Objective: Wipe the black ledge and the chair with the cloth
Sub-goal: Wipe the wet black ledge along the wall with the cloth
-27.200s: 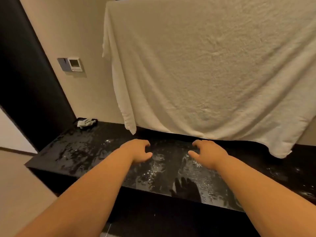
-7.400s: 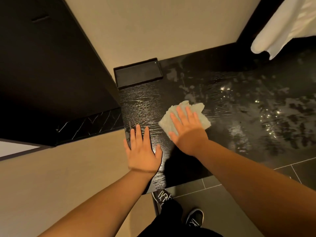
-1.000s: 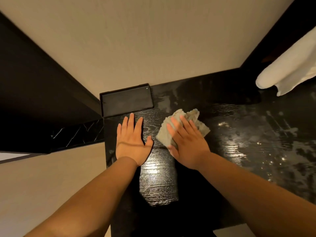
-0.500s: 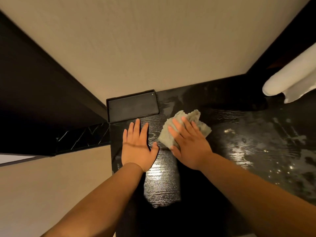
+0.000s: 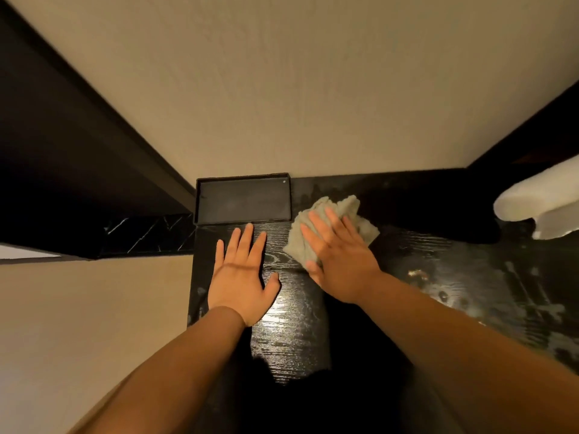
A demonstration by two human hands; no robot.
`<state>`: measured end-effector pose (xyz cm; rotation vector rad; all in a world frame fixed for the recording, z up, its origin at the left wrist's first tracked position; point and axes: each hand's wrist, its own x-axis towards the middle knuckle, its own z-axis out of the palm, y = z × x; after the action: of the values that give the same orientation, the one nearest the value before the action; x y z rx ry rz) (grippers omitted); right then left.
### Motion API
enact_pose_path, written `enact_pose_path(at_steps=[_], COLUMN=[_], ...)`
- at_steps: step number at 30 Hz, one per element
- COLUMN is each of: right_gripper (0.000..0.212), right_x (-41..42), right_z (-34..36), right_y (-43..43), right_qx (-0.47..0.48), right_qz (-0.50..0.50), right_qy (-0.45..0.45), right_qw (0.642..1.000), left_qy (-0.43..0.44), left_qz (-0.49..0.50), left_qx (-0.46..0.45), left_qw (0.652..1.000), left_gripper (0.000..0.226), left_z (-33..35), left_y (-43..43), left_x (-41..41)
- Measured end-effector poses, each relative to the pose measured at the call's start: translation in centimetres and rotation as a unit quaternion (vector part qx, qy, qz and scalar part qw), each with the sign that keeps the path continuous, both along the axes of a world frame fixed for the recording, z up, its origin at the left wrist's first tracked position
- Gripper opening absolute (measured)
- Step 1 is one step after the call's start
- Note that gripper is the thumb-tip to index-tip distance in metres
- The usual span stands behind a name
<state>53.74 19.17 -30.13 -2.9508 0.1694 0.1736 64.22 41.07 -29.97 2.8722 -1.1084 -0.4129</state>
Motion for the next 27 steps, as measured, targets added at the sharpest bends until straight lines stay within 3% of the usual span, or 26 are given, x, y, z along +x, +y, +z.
enact_pose_path(at_steps=[8,16,23,27], right_gripper=[0.076,0.078,0.08,0.078], right_x=[7.0,1.4,7.8,6.6], right_z=[-1.0,-0.1,-0.1,0.4], right_y=[-3.2,-2.7,-4.6,-4.6], right_qx=[0.006,0.021,0.014,0.034], right_qz=[0.0,0.035,0.083,0.058], right_qy=[0.025,0.008,0.047,0.032], right_qw=[1.0,0.999,0.995,0.997], left_qy=[0.005,0.013,0.005,0.008], left_qz=[0.005,0.007,0.012,0.011], left_qx=[-0.012,-0.006,-0.022,-0.017], left_qw=[1.0,1.0,1.0,1.0], left_gripper=[0.087,0.087,0.086,0.086], left_z=[0.0,0.2,0.2,0.4], left_y=[0.2,0.0,0.0,-0.1], left_x=[-0.1,0.1,-0.1,0.0])
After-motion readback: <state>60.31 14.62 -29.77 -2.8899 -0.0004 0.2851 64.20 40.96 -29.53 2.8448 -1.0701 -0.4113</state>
